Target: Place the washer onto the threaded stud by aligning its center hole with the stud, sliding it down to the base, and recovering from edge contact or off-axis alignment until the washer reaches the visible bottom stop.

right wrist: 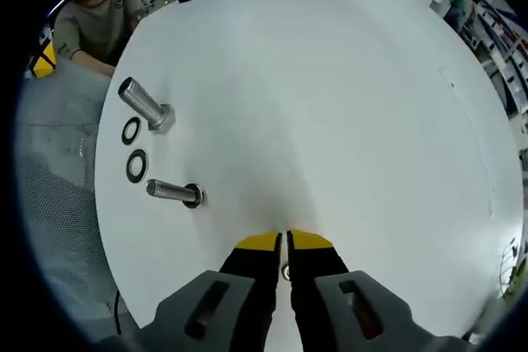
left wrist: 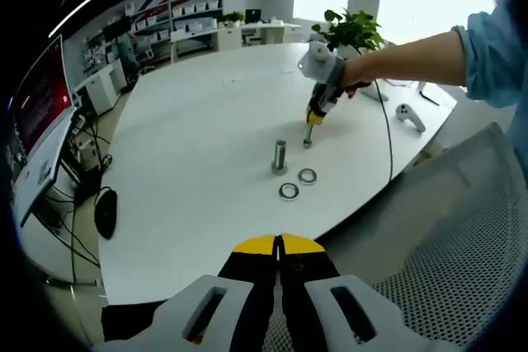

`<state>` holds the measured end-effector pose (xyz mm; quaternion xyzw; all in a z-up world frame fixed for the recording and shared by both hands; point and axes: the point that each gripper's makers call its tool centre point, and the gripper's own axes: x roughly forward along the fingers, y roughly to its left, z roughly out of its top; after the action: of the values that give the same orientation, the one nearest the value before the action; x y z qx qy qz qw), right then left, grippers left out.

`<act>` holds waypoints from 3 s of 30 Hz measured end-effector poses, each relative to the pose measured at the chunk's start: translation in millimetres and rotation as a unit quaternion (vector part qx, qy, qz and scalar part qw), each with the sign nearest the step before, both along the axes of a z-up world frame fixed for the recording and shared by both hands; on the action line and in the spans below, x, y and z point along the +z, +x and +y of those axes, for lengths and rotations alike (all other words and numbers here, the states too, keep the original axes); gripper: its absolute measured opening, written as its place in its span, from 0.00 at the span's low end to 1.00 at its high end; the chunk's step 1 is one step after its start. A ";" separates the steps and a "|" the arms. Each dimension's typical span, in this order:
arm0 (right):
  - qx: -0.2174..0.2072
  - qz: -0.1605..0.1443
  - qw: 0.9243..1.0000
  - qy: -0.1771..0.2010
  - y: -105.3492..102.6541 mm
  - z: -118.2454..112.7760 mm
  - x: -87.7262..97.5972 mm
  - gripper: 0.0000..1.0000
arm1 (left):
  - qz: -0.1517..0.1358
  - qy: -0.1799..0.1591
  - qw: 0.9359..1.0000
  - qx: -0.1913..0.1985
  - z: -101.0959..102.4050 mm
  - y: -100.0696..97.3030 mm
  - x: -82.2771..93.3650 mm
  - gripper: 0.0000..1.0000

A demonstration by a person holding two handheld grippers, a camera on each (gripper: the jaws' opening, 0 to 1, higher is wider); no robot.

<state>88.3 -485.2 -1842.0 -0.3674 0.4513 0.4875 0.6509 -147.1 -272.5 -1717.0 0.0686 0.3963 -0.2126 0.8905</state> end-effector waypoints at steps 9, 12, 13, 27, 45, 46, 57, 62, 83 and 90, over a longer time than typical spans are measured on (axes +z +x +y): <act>-0.018 0.008 1.000 0.001 7.3 -26.7 -8.6 0.18 | 0.000 0.000 1.000 0.000 0.2 0.3 -0.2 0.00; -0.028 0.011 1.000 0.003 7.3 -30.9 -9.0 0.18 | 0.001 0.000 1.000 0.000 0.1 -0.1 -0.2 0.00; -0.029 0.012 1.000 0.001 6.2 -32.9 -10.3 0.18 | 0.001 0.000 1.000 0.000 0.2 -0.2 -0.3 0.00; -0.045 0.009 0.999 0.013 9.2 -33.8 -16.0 0.14 | 0.002 0.001 1.000 0.002 0.4 -0.3 -0.6 0.00; 0.004 0.007 0.999 0.038 -29.5 -5.4 23.8 0.13 | 0.002 0.001 1.000 0.002 0.4 -0.3 -0.5 0.00; 0.010 0.010 0.999 0.040 -29.3 -3.8 25.7 0.13 | 0.001 0.001 1.000 0.002 0.4 -0.2 -0.4 0.00; 0.075 0.012 0.996 0.040 -55.4 21.6 56.0 0.13 | -0.002 0.002 1.000 0.003 0.1 0.0 0.7 0.00; 0.099 0.002 0.994 0.038 -59.2 31.2 69.1 0.13 | -0.003 0.001 1.000 0.003 0.2 0.7 1.1 0.00; 0.186 -0.007 0.982 -0.035 -61.6 52.3 52.5 0.12 | -0.006 -0.001 1.000 0.003 0.2 1.0 2.0 0.00; 0.186 -0.001 0.981 -0.047 -59.7 48.6 43.8 0.12 | -0.009 -0.002 1.000 0.003 0.0 1.6 2.9 0.00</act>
<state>28.6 -436.6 -1798.3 -0.4759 0.3969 0.5776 0.5314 -145.6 -272.4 -1714.0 0.0679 0.3886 -0.2100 0.8946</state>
